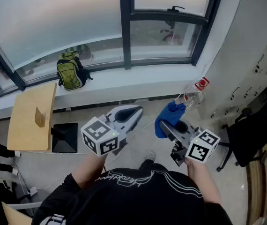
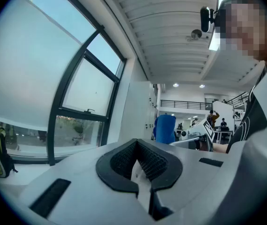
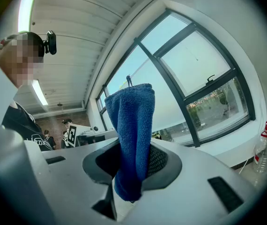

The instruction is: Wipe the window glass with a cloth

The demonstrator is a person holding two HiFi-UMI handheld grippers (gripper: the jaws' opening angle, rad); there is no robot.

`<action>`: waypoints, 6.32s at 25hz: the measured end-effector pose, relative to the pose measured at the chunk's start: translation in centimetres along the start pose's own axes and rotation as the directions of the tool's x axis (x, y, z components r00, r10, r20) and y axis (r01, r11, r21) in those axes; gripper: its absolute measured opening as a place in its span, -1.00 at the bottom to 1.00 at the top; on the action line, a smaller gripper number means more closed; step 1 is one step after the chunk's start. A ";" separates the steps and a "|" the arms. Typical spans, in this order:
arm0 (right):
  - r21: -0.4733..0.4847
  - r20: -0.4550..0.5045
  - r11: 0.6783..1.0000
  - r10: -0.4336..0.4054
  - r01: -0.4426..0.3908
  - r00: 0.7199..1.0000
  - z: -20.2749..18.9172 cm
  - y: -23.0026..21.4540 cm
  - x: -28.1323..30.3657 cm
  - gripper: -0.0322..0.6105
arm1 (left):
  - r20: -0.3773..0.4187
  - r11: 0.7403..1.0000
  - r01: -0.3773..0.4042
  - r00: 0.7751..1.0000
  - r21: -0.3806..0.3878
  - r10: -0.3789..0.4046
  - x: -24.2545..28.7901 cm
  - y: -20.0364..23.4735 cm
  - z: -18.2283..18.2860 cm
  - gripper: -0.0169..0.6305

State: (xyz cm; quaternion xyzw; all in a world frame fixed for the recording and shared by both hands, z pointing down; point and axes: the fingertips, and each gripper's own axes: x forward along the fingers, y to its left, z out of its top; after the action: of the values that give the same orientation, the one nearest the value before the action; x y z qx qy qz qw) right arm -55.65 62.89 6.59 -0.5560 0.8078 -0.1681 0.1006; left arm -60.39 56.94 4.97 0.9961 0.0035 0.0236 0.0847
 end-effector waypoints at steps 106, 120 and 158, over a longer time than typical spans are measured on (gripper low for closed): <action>-0.292 -0.107 0.956 -0.028 -0.004 0.994 11.6 -77.2 74.3 -0.61 | -0.176 0.785 -0.602 0.797 -0.149 0.578 40.3 79.4 -10.3 -0.93; -0.328 -0.065 0.944 -0.065 0.040 0.996 13.2 -77.5 74.8 -0.61 | -0.131 0.781 -0.584 0.811 -0.220 0.570 40.8 81.0 -10.2 -0.93; -0.338 0.025 0.915 -0.223 0.218 0.974 21.8 -103.0 49.8 -0.61 | -0.160 0.832 -0.491 0.871 -0.259 0.465 70.5 70.1 -12.8 -0.93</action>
State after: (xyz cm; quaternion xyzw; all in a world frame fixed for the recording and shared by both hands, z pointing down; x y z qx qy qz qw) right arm 23.00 -20.56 27.21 -0.6513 0.7574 -0.0407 -0.0217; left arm 9.65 -9.21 32.68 0.9395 -0.2454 0.0895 0.2215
